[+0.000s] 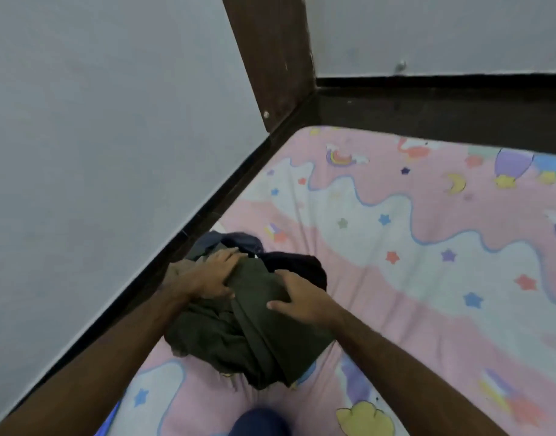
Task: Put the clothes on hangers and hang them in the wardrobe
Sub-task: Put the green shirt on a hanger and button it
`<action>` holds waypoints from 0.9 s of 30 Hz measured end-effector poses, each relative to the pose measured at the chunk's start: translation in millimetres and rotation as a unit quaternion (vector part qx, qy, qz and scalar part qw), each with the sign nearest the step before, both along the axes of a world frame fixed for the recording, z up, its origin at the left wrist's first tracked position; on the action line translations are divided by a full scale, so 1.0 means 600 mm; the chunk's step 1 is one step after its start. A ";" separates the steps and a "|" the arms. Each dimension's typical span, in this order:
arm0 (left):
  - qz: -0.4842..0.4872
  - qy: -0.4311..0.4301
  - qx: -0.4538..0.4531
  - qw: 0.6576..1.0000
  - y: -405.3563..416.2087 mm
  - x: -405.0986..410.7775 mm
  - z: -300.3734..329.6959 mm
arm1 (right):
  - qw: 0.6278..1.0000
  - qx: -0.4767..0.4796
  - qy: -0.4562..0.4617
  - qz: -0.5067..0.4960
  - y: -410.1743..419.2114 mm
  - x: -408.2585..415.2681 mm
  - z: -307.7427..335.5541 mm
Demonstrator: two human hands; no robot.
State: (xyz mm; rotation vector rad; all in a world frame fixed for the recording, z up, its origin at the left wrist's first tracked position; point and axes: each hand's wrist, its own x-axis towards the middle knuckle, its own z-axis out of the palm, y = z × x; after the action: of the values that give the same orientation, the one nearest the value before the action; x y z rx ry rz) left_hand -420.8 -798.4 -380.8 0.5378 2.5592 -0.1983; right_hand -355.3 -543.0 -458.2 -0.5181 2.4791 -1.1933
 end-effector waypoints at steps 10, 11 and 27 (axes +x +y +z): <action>-0.123 0.234 0.123 0.957 -0.084 0.082 -0.043 | 0.964 0.067 0.174 -0.192 -0.122 0.123 -0.013; -0.138 0.253 0.132 0.948 -0.088 0.102 -0.027 | 0.957 0.083 0.193 -0.201 -0.123 0.145 0.015; -0.005 0.178 0.360 0.916 -0.089 0.256 0.030 | 0.811 -0.166 0.284 -0.484 -0.009 0.448 0.283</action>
State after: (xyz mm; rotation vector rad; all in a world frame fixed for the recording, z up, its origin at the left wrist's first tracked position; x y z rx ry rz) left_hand -267.3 -851.9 -362.8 0.8366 2.9451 0.7438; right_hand -86.4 -548.4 -288.6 0.5197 3.1683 -2.1129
